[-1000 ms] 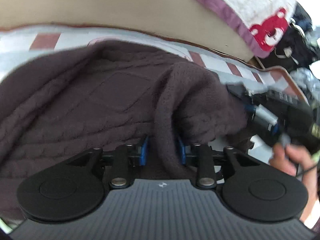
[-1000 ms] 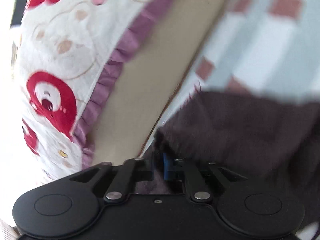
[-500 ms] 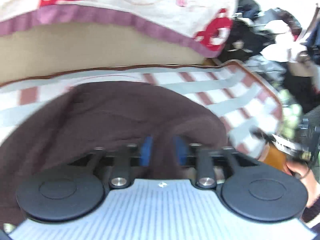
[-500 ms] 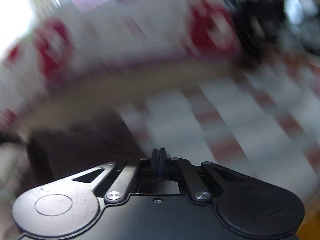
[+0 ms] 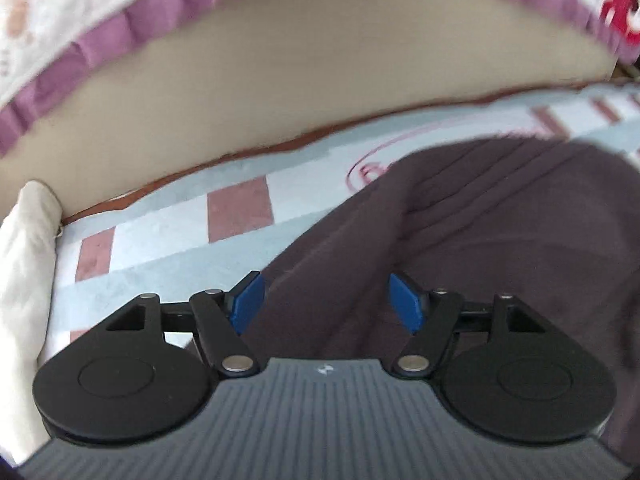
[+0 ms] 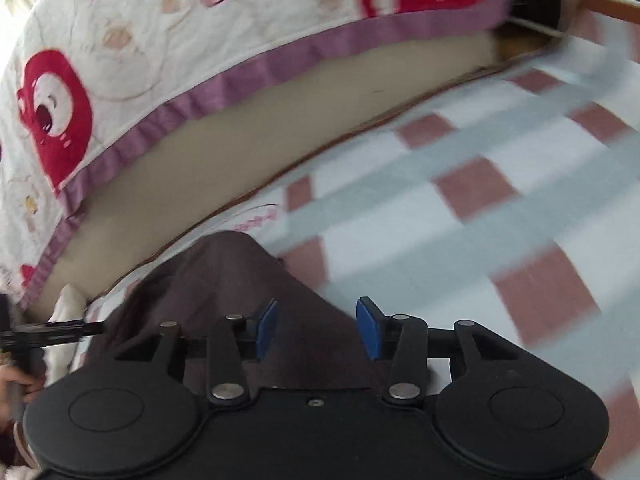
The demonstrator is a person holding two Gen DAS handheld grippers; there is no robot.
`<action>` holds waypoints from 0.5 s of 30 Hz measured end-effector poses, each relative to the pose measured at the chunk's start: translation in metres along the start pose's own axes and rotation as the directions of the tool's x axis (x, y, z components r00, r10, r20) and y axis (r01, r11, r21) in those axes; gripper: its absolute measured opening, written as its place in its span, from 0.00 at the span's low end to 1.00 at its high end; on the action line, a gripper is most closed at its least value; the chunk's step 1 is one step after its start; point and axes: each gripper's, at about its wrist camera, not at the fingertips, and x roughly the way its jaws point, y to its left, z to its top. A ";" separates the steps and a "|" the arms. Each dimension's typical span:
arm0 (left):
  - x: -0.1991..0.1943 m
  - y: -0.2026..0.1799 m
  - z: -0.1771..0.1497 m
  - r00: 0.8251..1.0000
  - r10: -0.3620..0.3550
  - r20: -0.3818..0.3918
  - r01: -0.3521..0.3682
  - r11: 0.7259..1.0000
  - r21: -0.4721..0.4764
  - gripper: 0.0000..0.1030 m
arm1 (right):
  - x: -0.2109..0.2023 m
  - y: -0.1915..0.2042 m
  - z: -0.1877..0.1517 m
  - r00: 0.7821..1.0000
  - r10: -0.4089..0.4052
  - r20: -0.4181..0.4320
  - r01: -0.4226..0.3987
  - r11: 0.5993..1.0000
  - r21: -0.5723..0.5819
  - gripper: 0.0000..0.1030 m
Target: Fold clothes
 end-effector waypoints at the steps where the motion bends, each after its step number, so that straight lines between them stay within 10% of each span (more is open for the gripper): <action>1: 0.006 0.002 0.001 1.000 -0.004 -0.003 0.004 1.000 0.003 0.67 | 0.010 0.006 0.012 0.999 0.029 -0.028 -0.030 0.999 -0.037 0.55; 5: 0.020 0.005 0.000 1.000 0.012 0.015 -0.012 0.999 0.047 0.75 | 0.062 0.043 0.043 0.970 0.138 -0.201 -0.174 0.969 -0.173 0.70; 10: 0.018 -0.001 0.000 0.997 0.010 0.073 -0.015 0.997 0.075 0.75 | 0.129 0.087 0.056 0.955 -0.031 -0.296 -0.097 0.908 -0.407 0.70; 15: 0.038 -0.008 -0.001 0.999 -0.025 -0.047 0.030 0.994 0.101 0.85 | 0.175 0.084 0.072 0.937 0.025 -0.349 -0.134 0.947 -0.291 0.70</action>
